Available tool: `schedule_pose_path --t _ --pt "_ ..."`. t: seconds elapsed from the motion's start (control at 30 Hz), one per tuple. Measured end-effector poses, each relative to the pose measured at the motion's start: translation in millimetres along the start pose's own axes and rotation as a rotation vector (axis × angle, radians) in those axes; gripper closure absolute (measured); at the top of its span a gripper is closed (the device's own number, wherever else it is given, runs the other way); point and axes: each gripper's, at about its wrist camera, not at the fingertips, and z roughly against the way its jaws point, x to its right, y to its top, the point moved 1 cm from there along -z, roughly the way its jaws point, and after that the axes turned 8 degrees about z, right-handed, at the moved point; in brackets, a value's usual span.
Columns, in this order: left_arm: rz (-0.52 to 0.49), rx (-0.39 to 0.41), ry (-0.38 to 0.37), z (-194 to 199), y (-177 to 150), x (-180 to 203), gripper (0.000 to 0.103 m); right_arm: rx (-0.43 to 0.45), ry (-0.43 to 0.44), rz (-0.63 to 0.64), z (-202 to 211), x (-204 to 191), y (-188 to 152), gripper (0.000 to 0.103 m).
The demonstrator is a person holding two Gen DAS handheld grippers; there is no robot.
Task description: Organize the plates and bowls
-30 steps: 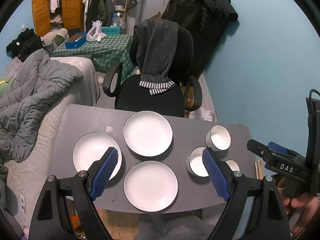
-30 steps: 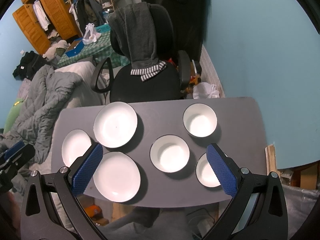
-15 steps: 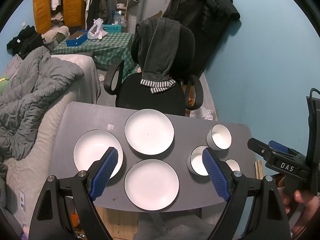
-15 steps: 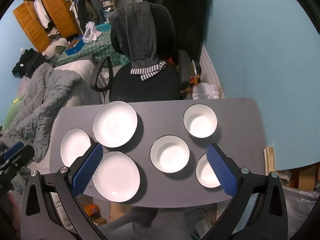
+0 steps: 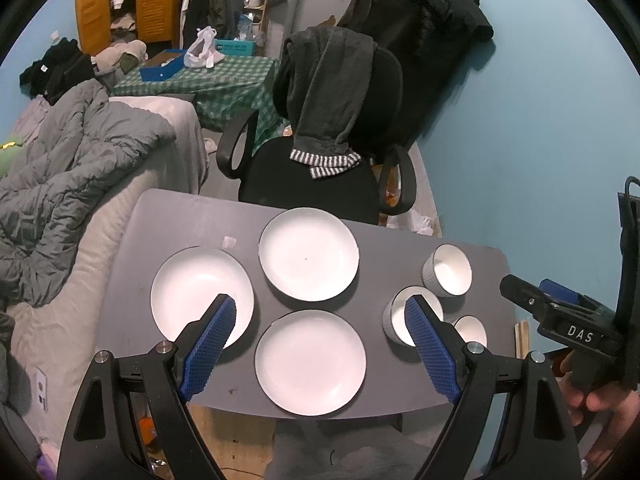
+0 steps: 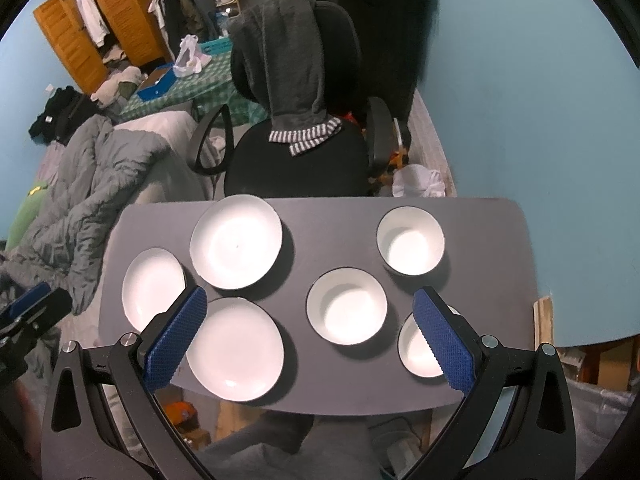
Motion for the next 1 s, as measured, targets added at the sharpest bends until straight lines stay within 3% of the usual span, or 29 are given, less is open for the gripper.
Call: schedule_pose_path --t 0.27,0.47,0.8,1.0 --pt "0.032 -0.023 0.022 -15 -6 -20 0.015 -0.037 0.006 0.061 -16 -8 0 0.001" --pt "0.053 -0.028 0.082 -27 -12 -43 0.015 -0.083 -0.001 0.111 -34 -19 -5 0.001" --pt "-0.004 -0.089 0.153 -64 -33 -69 0.015 -0.162 0.072 0.217 -71 -51 -27 0.002" --pt "-0.018 -0.132 0.13 -84 -50 -82 0.015 -0.201 0.133 0.239 -101 -58 -40 0.002"
